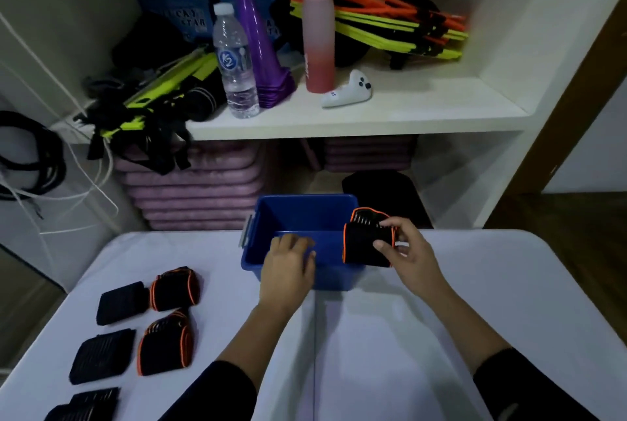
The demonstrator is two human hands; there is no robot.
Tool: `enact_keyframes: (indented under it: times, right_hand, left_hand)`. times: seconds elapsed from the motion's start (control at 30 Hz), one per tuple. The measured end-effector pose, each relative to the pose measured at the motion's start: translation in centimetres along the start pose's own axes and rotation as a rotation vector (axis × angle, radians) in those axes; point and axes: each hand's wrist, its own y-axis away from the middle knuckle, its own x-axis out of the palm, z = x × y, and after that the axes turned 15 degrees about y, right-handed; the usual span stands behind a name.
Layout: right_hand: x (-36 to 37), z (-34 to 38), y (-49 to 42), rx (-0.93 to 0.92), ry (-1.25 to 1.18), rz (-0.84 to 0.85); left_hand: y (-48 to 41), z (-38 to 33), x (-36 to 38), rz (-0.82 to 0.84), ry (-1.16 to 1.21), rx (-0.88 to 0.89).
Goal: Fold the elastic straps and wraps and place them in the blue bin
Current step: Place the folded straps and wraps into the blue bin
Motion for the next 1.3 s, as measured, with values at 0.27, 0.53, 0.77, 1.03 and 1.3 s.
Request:
enact_keyframes:
  times: [0.27, 0.53, 0.77, 1.03, 1.3]
  right_hand:
    - [8.8, 2.9, -4.2, -0.005, 0.050, -0.006]
    - [14.6, 2.0, -6.6, 0.106, 0.210, 0.165]
    - [16.9, 2.1, -5.5, 0.141, 0.302, 0.368]
    - [18.5, 2.9, -1.4, 0.193, 0.450, 0.646]
    - [19.4, 2.6, 2.5, 0.273, 0.555, 0.832]
  left_hand:
    - [-3.7, 10.3, -4.4, 0.182, -0.202, -0.210]
    - [-3.7, 15.0, -4.5, 0.302, 0.141, -0.189]
    - [-0.4, 15.3, -4.8, 0.277, 0.210, -0.193]
    - [5.2, 13.5, -6.3, 0.287, 0.209, -0.186]
    - [8.5, 12.2, -7.4, 0.289, 0.203, -0.172]
